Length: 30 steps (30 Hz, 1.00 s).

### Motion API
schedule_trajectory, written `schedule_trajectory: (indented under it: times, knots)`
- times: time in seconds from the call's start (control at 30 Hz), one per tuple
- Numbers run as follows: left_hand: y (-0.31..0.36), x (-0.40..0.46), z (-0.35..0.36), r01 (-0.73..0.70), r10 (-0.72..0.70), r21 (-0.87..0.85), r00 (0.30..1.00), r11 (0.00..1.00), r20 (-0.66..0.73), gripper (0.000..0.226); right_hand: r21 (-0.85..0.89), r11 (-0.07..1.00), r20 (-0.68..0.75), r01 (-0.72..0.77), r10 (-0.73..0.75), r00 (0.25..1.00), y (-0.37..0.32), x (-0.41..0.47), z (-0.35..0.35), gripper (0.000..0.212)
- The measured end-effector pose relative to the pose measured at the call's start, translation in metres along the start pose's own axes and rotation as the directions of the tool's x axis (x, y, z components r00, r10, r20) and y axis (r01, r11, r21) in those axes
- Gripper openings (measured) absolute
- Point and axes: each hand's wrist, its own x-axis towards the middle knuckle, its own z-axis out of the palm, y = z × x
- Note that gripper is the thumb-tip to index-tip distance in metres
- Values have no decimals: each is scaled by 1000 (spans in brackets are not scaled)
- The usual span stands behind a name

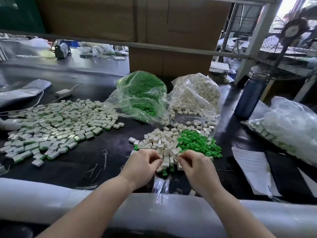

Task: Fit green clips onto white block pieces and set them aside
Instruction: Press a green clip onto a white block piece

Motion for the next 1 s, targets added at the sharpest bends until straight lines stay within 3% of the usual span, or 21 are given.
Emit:
schedule_trajectory:
  times: [0.2, 0.43, 0.83, 1.0]
  knots:
    - [-8, 18, 21, 109, -128, -88, 960, 990, -249, 12, -20, 985, -172, -172, 166, 971, 21, 25, 11, 19]
    - [-14, 22, 32, 32, -91, -147, 904, 989, -419, 14, -112, 986, -283, -127, 91, 955, 21, 31, 26, 27]
    - [-17, 22, 32, -41, 16, -51, 907, 998, -421, 19, -261, 952, -320, -159, 71, 945, 26, 30, 37, 19]
    - [-16, 17, 33, -39, 33, -10, 934, 999, -356, 16, -278, 943, -332, -182, 84, 940, 26, 28, 37, 16]
